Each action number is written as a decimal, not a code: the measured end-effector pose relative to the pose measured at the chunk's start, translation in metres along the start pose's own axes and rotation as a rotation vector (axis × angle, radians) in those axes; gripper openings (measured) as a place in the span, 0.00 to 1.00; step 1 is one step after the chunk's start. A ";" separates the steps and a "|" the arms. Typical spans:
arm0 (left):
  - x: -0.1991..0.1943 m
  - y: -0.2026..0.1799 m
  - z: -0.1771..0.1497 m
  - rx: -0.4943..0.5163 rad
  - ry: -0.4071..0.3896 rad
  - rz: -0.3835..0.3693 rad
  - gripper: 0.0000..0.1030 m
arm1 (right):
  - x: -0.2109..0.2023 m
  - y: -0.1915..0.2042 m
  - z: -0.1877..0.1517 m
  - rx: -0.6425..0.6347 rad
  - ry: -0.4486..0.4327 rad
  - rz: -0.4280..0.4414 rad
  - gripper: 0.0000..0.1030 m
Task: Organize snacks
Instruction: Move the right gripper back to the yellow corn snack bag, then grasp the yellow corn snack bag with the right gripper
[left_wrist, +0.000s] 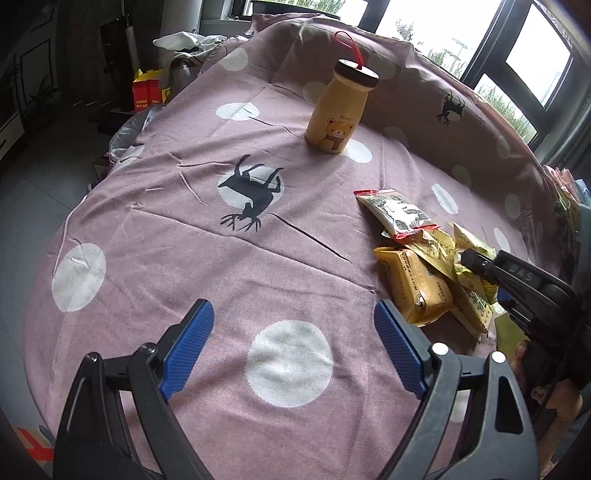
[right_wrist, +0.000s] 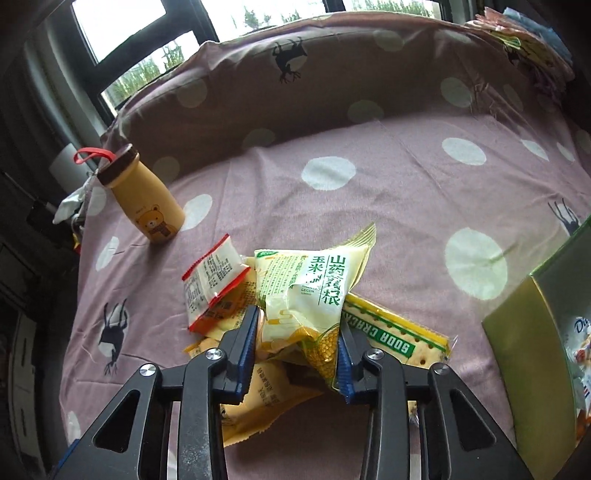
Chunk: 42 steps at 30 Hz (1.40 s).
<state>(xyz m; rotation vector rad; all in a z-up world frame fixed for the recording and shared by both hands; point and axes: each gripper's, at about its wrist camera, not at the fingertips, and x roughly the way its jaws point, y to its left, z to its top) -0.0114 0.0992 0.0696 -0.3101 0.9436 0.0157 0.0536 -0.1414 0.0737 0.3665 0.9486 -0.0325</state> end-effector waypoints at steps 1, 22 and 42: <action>0.000 0.001 0.000 -0.004 0.000 0.001 0.86 | -0.007 0.000 -0.002 -0.003 -0.002 0.028 0.34; 0.010 -0.007 -0.006 0.033 0.053 0.026 0.86 | -0.018 0.006 -0.078 -0.118 0.339 0.157 0.44; 0.013 -0.058 -0.030 0.196 0.180 -0.096 0.76 | -0.037 -0.036 -0.058 0.075 0.252 0.191 0.67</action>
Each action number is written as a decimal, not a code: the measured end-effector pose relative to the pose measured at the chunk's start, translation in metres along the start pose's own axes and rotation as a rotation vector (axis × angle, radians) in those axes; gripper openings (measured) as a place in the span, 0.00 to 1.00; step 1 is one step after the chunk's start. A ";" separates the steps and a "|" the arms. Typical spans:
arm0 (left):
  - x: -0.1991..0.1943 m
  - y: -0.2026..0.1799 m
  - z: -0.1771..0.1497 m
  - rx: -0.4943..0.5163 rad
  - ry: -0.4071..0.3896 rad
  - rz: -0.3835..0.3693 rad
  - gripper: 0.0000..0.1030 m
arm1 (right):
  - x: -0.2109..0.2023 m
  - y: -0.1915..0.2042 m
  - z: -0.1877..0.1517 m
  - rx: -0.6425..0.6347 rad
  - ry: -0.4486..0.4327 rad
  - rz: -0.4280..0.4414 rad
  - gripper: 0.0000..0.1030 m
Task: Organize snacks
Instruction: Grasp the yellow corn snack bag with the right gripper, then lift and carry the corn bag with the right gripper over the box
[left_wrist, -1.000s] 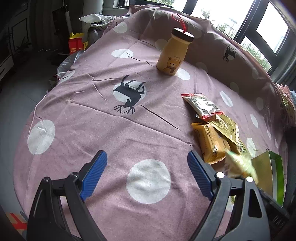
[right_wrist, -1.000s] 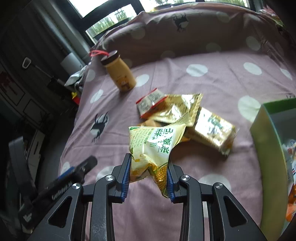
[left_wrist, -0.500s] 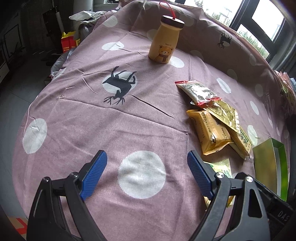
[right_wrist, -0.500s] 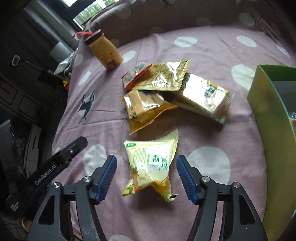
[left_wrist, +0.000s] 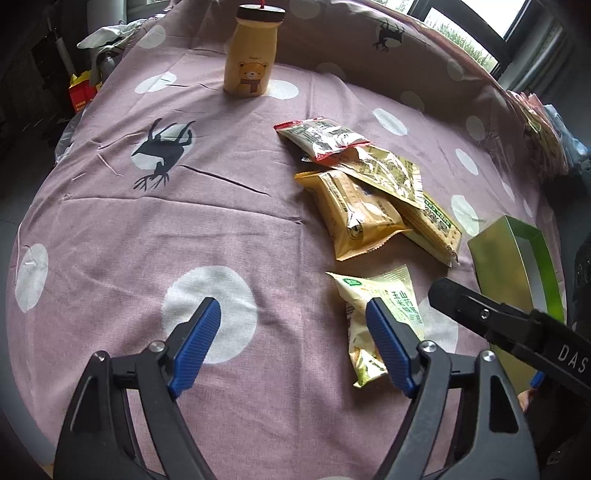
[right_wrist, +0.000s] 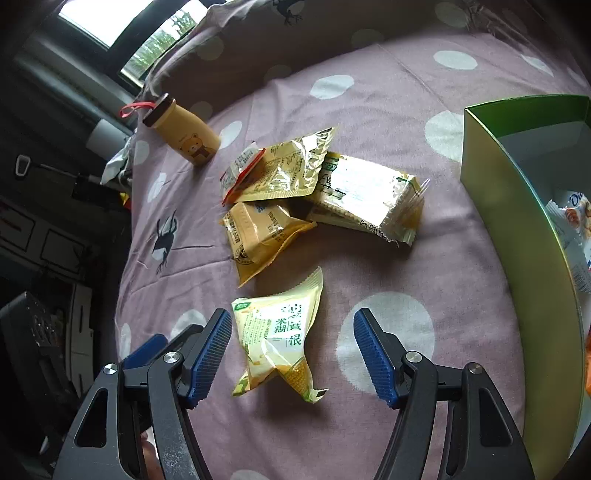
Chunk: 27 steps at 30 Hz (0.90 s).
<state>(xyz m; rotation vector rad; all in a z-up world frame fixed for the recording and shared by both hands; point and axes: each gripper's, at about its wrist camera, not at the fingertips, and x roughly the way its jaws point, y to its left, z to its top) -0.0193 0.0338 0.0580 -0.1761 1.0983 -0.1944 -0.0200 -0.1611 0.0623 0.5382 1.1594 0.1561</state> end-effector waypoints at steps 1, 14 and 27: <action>0.000 -0.002 -0.001 0.003 0.000 -0.007 0.74 | 0.000 -0.001 0.000 0.009 0.004 0.009 0.67; 0.019 -0.027 -0.008 0.059 0.092 -0.182 0.40 | 0.022 -0.004 0.000 0.049 0.075 0.092 0.66; 0.024 -0.042 -0.010 0.087 0.096 -0.240 0.25 | 0.039 0.000 -0.003 0.041 0.113 0.110 0.51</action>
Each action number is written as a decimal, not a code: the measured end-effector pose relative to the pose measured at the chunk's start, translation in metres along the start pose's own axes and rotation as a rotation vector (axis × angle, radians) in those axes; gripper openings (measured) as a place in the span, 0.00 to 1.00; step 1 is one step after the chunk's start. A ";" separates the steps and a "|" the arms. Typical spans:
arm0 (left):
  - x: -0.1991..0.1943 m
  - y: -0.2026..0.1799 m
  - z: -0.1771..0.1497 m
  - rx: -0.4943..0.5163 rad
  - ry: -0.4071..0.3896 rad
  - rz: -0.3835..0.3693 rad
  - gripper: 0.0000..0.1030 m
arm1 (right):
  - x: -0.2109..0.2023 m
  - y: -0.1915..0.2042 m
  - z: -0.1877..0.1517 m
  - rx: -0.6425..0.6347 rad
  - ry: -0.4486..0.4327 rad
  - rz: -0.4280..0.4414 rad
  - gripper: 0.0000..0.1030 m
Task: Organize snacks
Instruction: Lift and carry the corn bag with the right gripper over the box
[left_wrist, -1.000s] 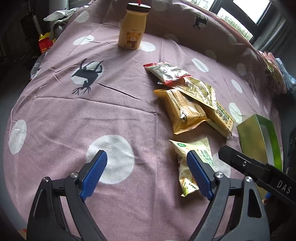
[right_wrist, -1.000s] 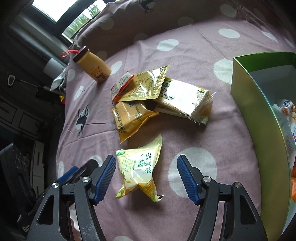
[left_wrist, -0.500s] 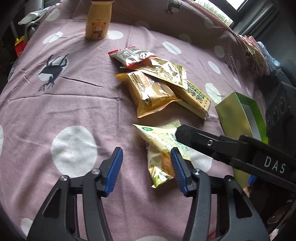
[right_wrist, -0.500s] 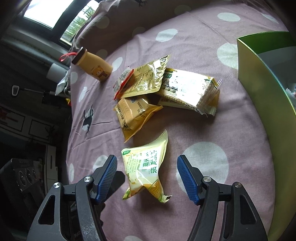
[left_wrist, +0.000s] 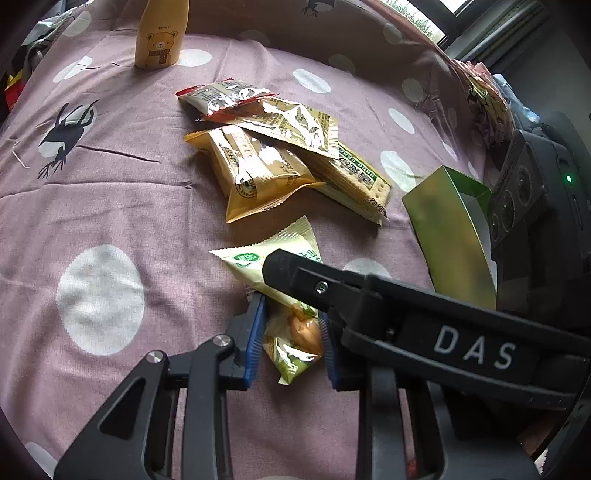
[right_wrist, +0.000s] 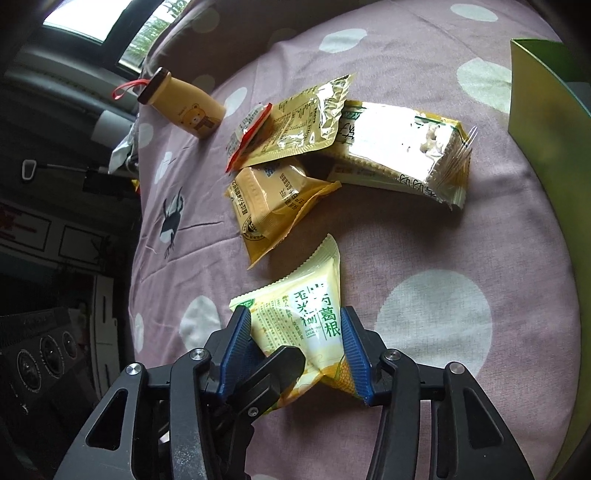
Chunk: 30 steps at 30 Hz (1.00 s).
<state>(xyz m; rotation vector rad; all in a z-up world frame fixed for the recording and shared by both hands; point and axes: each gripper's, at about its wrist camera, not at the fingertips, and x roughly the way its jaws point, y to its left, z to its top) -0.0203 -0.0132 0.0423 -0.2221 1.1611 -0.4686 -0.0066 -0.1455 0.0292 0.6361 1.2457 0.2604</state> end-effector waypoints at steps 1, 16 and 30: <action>-0.001 -0.001 0.000 0.002 -0.006 -0.002 0.25 | -0.001 0.001 0.000 -0.002 -0.002 0.004 0.51; -0.045 -0.038 -0.003 0.140 -0.241 -0.043 0.25 | -0.063 0.024 -0.011 -0.085 -0.218 0.040 0.51; -0.059 -0.104 -0.004 0.289 -0.359 -0.123 0.25 | -0.136 0.012 -0.018 -0.091 -0.437 -0.010 0.51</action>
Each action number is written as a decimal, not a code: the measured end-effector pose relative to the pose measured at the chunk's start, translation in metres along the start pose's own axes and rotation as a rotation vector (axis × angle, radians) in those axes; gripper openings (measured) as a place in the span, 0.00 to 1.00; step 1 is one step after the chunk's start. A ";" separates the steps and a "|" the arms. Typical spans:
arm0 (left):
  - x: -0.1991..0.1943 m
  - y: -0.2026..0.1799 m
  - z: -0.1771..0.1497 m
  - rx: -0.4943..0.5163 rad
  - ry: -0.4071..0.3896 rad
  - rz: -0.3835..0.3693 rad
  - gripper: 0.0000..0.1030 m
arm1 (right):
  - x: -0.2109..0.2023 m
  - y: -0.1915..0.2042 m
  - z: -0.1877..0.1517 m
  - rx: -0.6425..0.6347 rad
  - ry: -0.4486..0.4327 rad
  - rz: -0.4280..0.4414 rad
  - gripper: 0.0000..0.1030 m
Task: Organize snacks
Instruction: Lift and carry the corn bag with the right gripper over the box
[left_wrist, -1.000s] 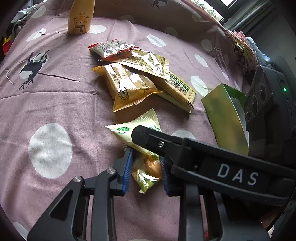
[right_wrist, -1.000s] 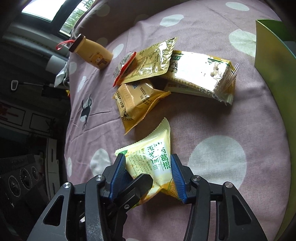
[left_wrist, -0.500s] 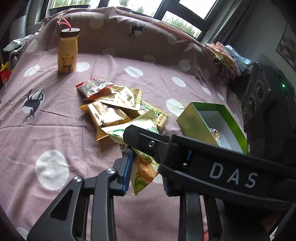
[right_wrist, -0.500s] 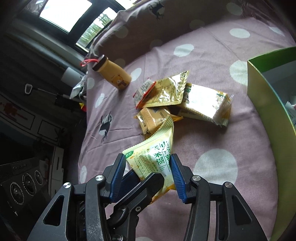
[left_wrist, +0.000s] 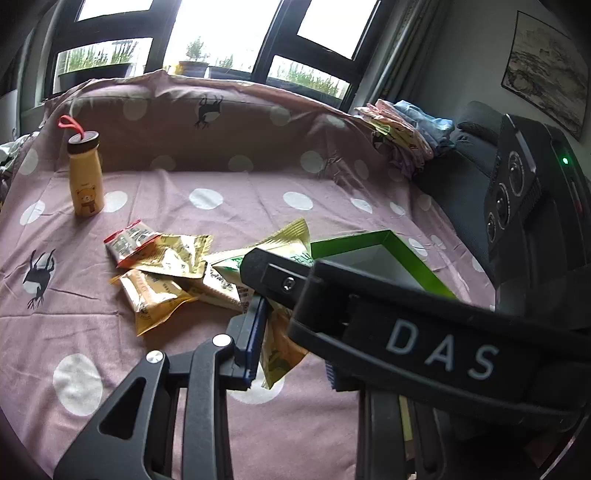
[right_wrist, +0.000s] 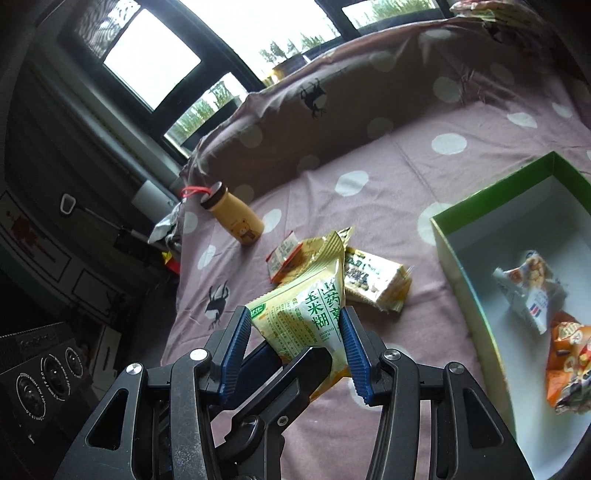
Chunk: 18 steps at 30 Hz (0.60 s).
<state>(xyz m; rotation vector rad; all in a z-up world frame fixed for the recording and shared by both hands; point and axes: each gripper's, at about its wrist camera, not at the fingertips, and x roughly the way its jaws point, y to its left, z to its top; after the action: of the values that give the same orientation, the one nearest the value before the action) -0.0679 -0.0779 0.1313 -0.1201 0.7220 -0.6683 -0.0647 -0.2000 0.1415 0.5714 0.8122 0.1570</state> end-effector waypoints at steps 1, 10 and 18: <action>0.001 -0.004 0.001 0.008 -0.004 -0.014 0.25 | -0.004 -0.002 0.001 0.004 -0.012 -0.008 0.51; 0.022 -0.030 0.009 0.057 0.014 -0.133 0.25 | -0.033 -0.027 0.011 0.066 -0.094 -0.101 0.51; 0.045 -0.060 0.016 0.118 0.043 -0.205 0.25 | -0.056 -0.053 0.018 0.122 -0.151 -0.169 0.51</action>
<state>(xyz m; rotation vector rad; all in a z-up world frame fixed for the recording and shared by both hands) -0.0642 -0.1547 0.1366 -0.0717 0.7158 -0.9099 -0.0942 -0.2707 0.1586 0.6186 0.7227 -0.0902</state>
